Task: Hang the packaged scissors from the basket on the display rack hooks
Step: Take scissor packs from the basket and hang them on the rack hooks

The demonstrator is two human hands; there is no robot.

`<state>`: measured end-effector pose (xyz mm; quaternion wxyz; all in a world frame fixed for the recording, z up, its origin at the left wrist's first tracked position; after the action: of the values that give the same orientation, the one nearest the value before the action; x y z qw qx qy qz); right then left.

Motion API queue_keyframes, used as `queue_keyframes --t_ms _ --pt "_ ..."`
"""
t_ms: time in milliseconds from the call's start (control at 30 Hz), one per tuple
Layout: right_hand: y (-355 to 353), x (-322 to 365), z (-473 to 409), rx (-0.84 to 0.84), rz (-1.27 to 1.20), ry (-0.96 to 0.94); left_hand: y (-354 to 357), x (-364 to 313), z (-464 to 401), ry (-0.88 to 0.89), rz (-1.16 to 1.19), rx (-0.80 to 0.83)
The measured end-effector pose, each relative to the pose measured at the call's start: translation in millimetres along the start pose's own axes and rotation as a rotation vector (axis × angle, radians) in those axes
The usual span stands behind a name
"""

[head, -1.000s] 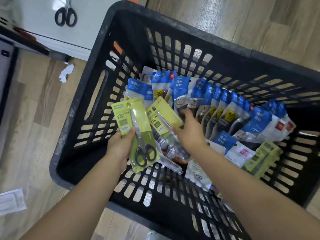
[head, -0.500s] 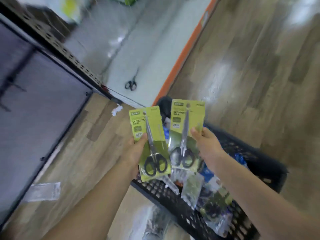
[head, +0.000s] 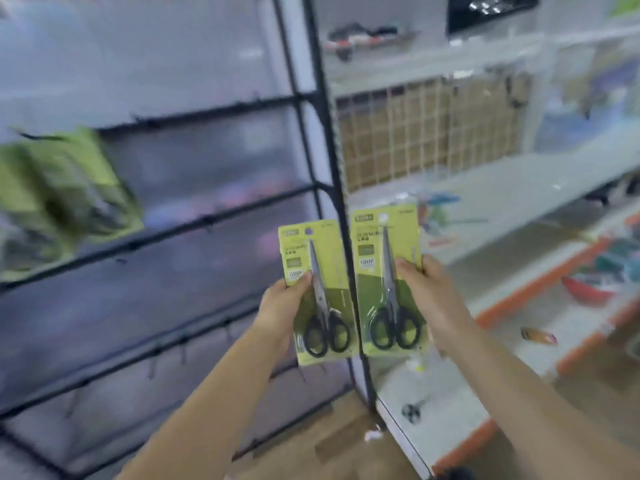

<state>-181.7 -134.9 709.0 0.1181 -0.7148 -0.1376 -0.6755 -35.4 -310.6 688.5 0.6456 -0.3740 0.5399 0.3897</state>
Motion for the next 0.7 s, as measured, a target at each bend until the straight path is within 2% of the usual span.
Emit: queue_keyframes --t_ms 133,267,467,700 --pt "76 105 33 0.131 -0.049 -0.12 -108 -98 24 0.127 0.082 -0.19" --pt "151 153 77 0.296 -0.082 -0.165 -203 -128 39 0.164 0.146 -0.339" --pt "244 131 130 0.44 -0.013 -0.123 -296 -96 26 0.098 0.151 -0.514" --pt "333 96 130 0.48 0.029 -0.055 -349 -67 -14 0.042 0.191 -0.582"
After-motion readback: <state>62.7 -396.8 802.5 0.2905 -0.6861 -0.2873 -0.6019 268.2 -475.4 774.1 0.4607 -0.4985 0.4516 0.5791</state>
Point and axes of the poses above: each hand's wrist, its own z-axis away from the middle knuckle, its own y-axis out of the palm, x = y × z, the point moved 8 cm from there along -z, towards the middle knuckle, and after that the axes turned 11 degrees about -x, right-handed, at the moved point
